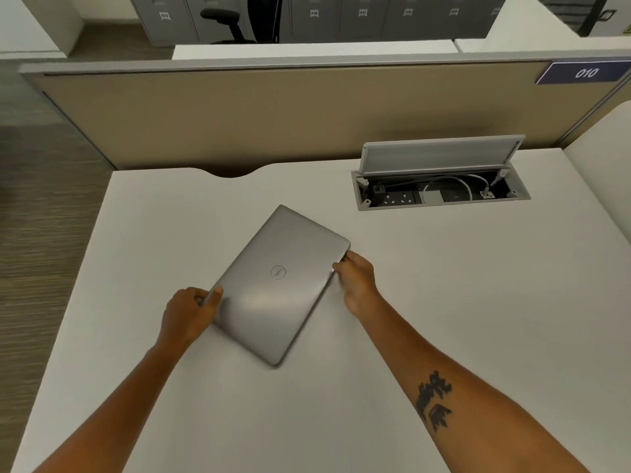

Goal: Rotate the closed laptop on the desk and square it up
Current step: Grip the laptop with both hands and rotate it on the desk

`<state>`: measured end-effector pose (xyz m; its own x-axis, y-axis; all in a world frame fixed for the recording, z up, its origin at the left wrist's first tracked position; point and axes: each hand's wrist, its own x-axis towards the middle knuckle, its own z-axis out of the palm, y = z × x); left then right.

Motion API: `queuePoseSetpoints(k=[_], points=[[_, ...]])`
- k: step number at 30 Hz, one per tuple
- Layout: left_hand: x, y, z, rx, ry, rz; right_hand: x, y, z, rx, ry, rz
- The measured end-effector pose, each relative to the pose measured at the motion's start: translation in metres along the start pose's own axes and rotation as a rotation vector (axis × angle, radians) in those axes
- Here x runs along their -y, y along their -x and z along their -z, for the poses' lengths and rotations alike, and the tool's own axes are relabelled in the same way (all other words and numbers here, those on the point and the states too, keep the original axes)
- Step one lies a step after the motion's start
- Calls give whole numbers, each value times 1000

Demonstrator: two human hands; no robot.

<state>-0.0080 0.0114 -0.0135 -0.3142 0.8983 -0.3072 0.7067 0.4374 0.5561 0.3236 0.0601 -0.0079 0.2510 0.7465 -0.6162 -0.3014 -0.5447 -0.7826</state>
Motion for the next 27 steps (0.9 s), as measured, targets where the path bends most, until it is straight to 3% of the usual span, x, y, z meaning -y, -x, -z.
queuePoseSetpoints(k=[10,27], points=[[3,55,-13,41,9,53,7,4,12,111,119,40],[-81,-10,-29,204,123,-67,-70,77,24,133,195,-25]])
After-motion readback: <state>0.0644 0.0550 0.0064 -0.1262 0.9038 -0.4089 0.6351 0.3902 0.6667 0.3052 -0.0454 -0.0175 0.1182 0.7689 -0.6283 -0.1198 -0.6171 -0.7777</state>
